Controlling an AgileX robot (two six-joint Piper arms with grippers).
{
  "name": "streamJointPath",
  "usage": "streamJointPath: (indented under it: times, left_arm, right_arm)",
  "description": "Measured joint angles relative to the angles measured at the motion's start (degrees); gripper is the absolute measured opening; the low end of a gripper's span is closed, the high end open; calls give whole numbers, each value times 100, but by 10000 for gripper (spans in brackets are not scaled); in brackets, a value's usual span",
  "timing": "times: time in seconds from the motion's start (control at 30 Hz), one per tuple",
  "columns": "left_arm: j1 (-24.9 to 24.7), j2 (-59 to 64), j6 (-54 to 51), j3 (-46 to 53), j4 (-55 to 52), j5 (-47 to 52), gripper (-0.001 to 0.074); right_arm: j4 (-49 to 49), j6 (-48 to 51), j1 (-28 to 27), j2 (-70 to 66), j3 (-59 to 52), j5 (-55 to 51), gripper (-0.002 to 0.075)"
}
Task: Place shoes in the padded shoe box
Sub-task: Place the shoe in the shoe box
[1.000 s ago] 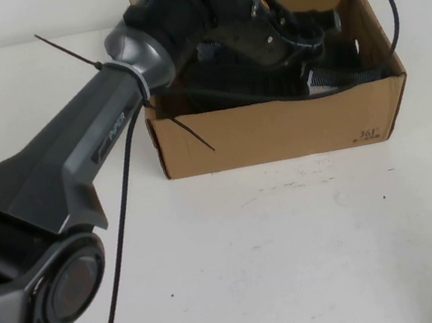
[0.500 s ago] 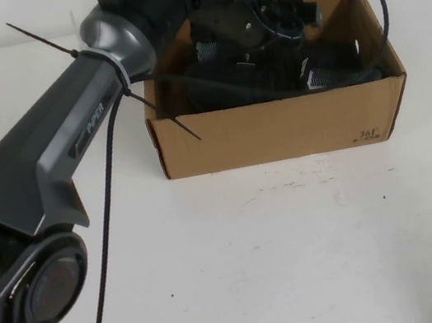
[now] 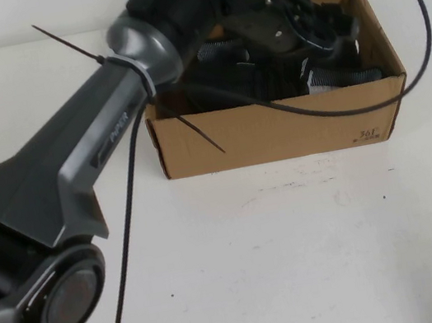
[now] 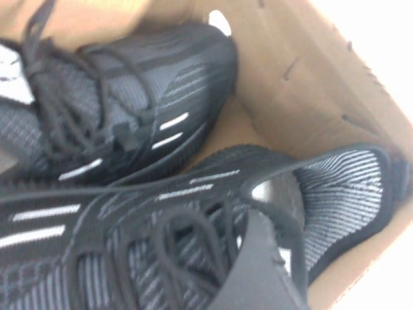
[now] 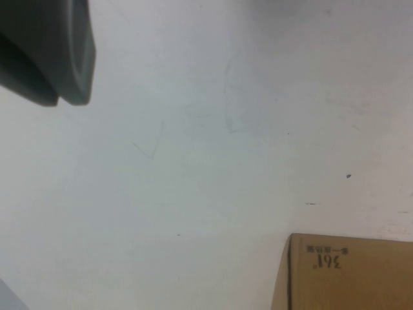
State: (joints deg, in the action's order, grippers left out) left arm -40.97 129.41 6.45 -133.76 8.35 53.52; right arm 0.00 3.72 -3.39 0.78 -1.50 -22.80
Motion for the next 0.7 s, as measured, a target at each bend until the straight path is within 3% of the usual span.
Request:
streamJointPath:
  times: [0.7]
  left_arm:
    - [-113, 275, -768, 0, -462, -154, 371]
  right_arm:
    - [0, 0, 0, 0, 0, 0, -8]
